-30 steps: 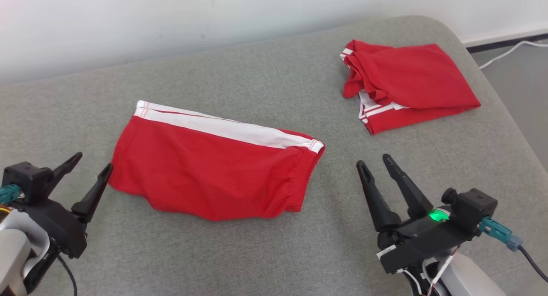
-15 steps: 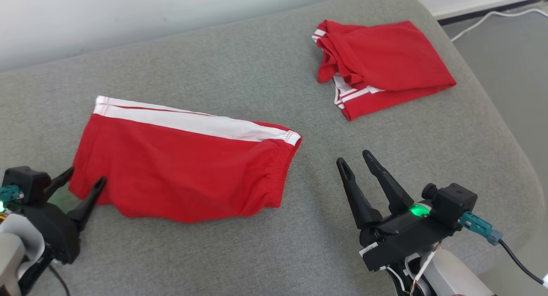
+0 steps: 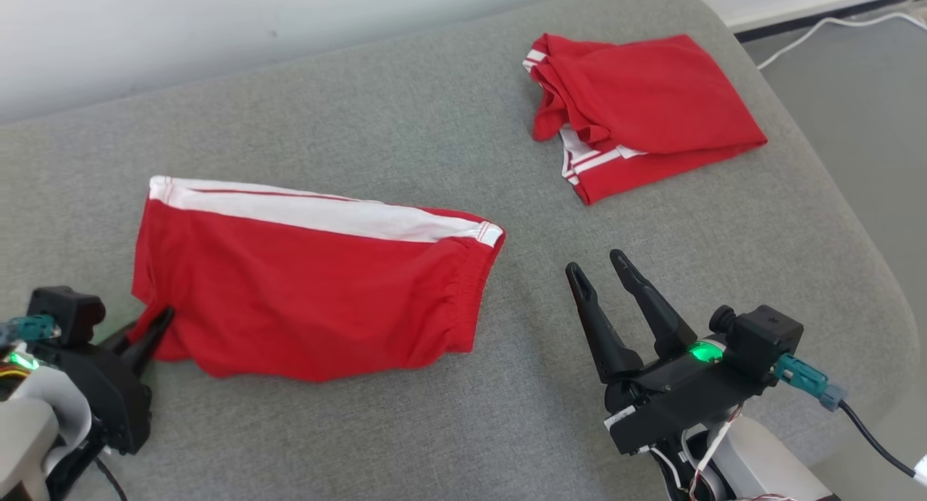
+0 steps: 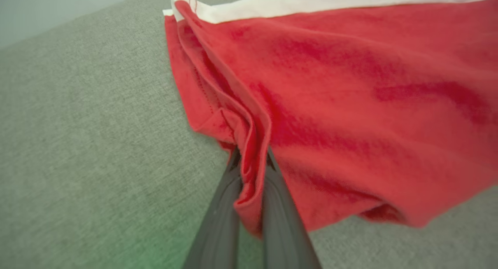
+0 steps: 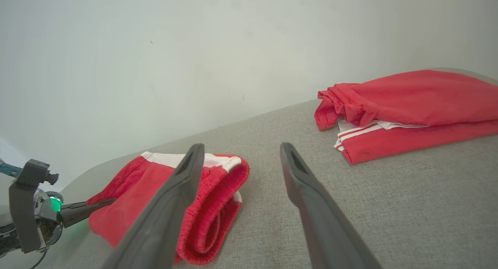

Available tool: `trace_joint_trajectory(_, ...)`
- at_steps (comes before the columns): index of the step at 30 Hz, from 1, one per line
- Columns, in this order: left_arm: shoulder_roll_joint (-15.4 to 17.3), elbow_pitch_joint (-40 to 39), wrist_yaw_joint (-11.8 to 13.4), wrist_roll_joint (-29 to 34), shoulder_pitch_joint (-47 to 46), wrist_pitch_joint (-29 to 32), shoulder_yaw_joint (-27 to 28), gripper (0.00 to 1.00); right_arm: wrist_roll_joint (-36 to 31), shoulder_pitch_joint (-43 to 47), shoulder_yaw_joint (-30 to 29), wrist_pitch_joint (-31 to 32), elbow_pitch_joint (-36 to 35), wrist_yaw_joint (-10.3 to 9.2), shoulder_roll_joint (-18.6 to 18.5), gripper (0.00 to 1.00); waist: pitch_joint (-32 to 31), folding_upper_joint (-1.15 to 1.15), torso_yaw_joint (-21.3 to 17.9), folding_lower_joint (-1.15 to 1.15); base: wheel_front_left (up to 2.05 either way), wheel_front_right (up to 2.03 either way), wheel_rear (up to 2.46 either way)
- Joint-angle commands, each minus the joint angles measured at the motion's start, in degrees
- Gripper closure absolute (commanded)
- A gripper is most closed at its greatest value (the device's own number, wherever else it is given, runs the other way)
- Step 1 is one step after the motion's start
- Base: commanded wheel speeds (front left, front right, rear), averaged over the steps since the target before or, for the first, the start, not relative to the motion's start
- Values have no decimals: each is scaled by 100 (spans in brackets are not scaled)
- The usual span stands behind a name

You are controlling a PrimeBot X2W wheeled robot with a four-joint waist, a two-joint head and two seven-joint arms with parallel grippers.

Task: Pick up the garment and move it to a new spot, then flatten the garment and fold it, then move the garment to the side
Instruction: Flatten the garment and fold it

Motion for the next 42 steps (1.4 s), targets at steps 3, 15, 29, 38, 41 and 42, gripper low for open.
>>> trace_joint_trajectory(3, 37, 4, 5, -106, 200, -103, -122, 100, -1, 91, -6, 2, 43, 2, -17, 0, -233, 0, 172, -1, 0, 0, 0)
trace_joint_trajectory(15, -352, -191, 47, -140, 1183, -532, 199, 100, 95, 516, -224, 2, 191, 2, -182, 0, -796, 0, 876, -1, 0, 0, 0)
trace_joint_trajectory(29, -1368, -2732, 1663, 3471, 3647, -540, 4622, 0, -504, 892, -1067, 2, 207, 2, 82, 0, -1075, 0, 1370, -1, 0, 0, 0)
trace_joint_trajectory(38, -1835, -3657, 1906, 4392, 4611, -540, 5635, 0, -1138, 1275, -1711, 2, 220, 2, 343, 0, -1313, 0, 1546, -1, 0, 0, 0)
trace_joint_trajectory(41, -2058, -4048, 1915, 4543, 5069, -540, 6017, 0, -1294, 1513, -1961, 2, 241, 2, 461, 0, -1424, 0, 1579, -1, 0, 0, 0)
trace_joint_trajectory(42, -2100, -4100, 1905, 4561, 5163, -540, 6069, 0, -1310, 1566, -1994, 2, 243, 2, 469, 0, -1437, 0, 1587, -1, 0, 0, 0)
